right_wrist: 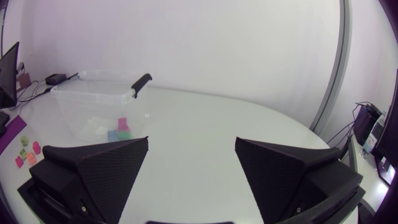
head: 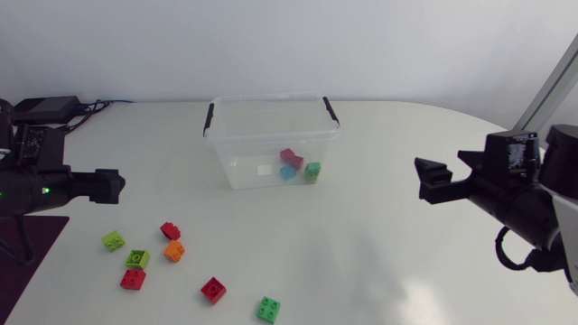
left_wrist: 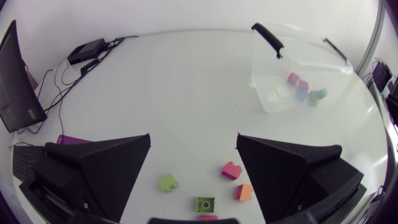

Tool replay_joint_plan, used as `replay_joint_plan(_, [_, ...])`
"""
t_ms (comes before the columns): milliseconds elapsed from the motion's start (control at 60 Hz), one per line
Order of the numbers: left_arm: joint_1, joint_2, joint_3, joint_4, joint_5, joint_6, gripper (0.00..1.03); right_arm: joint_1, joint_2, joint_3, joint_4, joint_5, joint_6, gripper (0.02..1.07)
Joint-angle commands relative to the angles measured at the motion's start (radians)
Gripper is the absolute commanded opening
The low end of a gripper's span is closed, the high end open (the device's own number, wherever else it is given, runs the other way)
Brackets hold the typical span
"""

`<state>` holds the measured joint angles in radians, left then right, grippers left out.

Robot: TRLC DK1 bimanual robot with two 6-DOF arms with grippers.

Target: Pick up the duplo bricks and place them in the container

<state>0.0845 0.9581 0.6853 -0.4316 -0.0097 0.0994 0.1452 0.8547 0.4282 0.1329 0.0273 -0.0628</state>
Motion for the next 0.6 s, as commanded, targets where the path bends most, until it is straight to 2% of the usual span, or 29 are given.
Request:
replay_joint_plan(0, [0.032, 0.076, 0.036, -0.036, -0.004, 0.102, 0.97, 0.025, 0.073, 0.052, -0.078, 0.002, 0.02, 1.03])
replay_joint_plan(50, [0.061, 0.114, 0.036, -0.047, -0.003, 0.14, 0.97, 0.04, 0.136, 0.093, -0.162, 0.002, 0.018, 1.03])
replay_joint_plan(83, [0.097, 0.157, 0.033, -0.065, 0.001, 0.224, 0.97, 0.062, 0.187, 0.132, -0.24, 0.002, 0.009, 1.03])
replay_joint_plan(117, [0.116, 0.171, 0.031, -0.07, 0.008, 0.25, 0.97, 0.074, 0.21, 0.15, -0.276, 0.0, 0.0, 1.03])
replay_joint_plan(150, [0.144, 0.188, 0.031, -0.07, 0.028, 0.284, 0.97, 0.093, 0.247, 0.176, -0.325, -0.004, -0.015, 1.03])
replay_joint_plan(200, [0.222, 0.252, 0.028, -0.07, 0.096, 0.401, 0.97, 0.114, 0.284, 0.198, -0.366, -0.024, -0.032, 1.03])
replay_joint_plan(233, [0.242, 0.277, 0.031, -0.072, 0.111, 0.436, 0.97, 0.129, 0.302, 0.215, -0.397, -0.04, -0.043, 1.03])
replay_joint_plan(283, [0.282, 0.337, 0.028, -0.088, 0.142, 0.554, 0.97, 0.156, 0.351, 0.257, -0.467, -0.079, -0.06, 1.03])
replay_joint_plan(333, [0.301, 0.373, 0.028, -0.088, 0.154, 0.631, 0.97, 0.179, 0.397, 0.288, -0.524, -0.109, -0.097, 1.03])
replay_joint_plan(433, [0.31, 0.441, 0.034, -0.087, 0.155, 0.775, 0.98, 0.252, 0.452, 0.31, -0.561, -0.11, -0.132, 1.03])
replay_joint_plan(583, [0.293, 0.493, 0.037, -0.085, 0.154, 0.878, 0.97, 0.367, 0.53, 0.311, -0.57, -0.109, -0.15, 1.02])
